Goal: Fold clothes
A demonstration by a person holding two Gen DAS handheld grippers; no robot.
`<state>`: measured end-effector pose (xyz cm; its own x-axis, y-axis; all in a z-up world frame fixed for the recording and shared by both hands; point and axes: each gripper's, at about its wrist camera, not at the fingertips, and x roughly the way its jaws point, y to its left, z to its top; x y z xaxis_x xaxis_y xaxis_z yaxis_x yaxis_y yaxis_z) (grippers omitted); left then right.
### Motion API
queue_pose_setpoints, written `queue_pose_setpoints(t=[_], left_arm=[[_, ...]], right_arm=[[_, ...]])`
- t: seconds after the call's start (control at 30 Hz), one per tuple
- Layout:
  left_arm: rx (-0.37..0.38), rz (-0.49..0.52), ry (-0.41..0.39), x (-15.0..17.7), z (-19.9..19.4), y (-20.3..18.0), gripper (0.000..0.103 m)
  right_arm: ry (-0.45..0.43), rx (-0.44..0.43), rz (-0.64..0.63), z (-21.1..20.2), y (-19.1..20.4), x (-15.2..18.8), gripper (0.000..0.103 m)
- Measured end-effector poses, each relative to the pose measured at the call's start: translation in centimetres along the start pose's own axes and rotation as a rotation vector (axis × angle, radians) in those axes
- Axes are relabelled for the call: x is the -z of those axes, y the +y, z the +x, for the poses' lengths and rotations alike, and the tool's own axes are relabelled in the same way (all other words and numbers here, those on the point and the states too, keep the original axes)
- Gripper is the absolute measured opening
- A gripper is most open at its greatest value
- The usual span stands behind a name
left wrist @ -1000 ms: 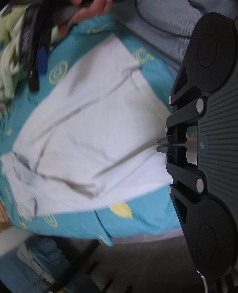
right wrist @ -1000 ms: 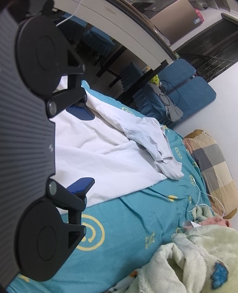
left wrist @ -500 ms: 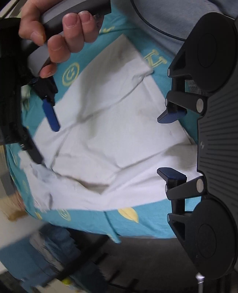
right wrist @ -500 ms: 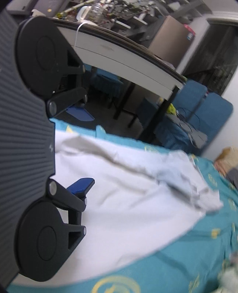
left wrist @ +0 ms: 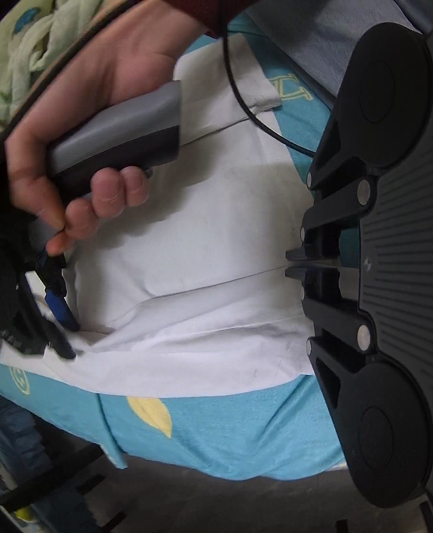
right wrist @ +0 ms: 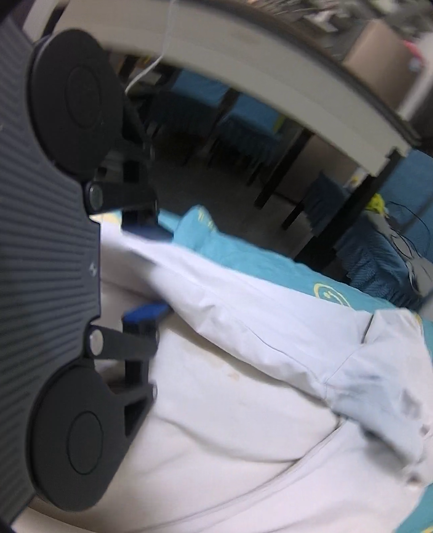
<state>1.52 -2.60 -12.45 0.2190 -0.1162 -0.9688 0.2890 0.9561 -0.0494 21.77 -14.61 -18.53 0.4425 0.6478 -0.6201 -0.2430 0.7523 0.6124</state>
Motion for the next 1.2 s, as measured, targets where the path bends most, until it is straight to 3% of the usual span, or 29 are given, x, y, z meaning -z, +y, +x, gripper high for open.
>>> queue_pose_setpoints(t=[0.1,0.37,0.5,0.57,0.63,0.7,0.77,0.9,1.03,1.1,1.2], left_arm=[[0.024,-0.032,-0.048,0.0,-1.3,0.3,0.0],[0.162,-0.095,-0.117,0.2,-5.7,-1.6,0.0],[0.062,-0.04,-0.136,0.2,-5.3,-2.6,0.003],[-0.015,-0.008,-0.123,0.2,-4.4,-2.7,0.011],[-0.093,0.003,-0.115,0.2,-3.7,-2.3,0.031],[-0.133,0.01,-0.097,0.2,-3.1,-1.9,0.043],[-0.137,0.016,-0.072,0.2,-2.6,-1.6,0.043],[-0.134,0.043,-0.017,0.3,-1.2,-1.9,0.042],[-0.107,0.051,0.012,0.2,-0.3,-2.0,0.033],[-0.098,0.054,0.023,0.3,-0.1,-2.0,0.022],[-0.082,0.041,0.022,0.3,0.1,-1.7,0.004]], right_arm=[[-0.009,0.008,-0.016,-0.4,-0.1,0.1,0.009],[-0.092,-0.007,-0.019,-4.3,0.2,-0.8,0.005],[-0.12,-0.002,0.017,-5.3,-0.9,-1.3,0.004],[-0.123,-0.003,0.041,-5.2,-1.5,-1.5,0.004],[-0.12,-0.015,0.068,-5.2,-2.2,-1.7,0.004],[-0.116,-0.02,0.077,-4.8,-2.5,-1.9,0.004],[-0.109,-0.029,0.079,-4.5,-2.6,-2.0,0.004],[-0.078,-0.05,0.094,-3.6,-3.1,-2.0,0.008],[-0.053,-0.07,0.144,-2.9,-4.1,-2.1,0.016],[-0.043,-0.082,0.162,-2.6,-4.4,-2.0,0.048],[-0.026,-0.103,0.164,-1.9,-4.3,-1.8,0.056]])
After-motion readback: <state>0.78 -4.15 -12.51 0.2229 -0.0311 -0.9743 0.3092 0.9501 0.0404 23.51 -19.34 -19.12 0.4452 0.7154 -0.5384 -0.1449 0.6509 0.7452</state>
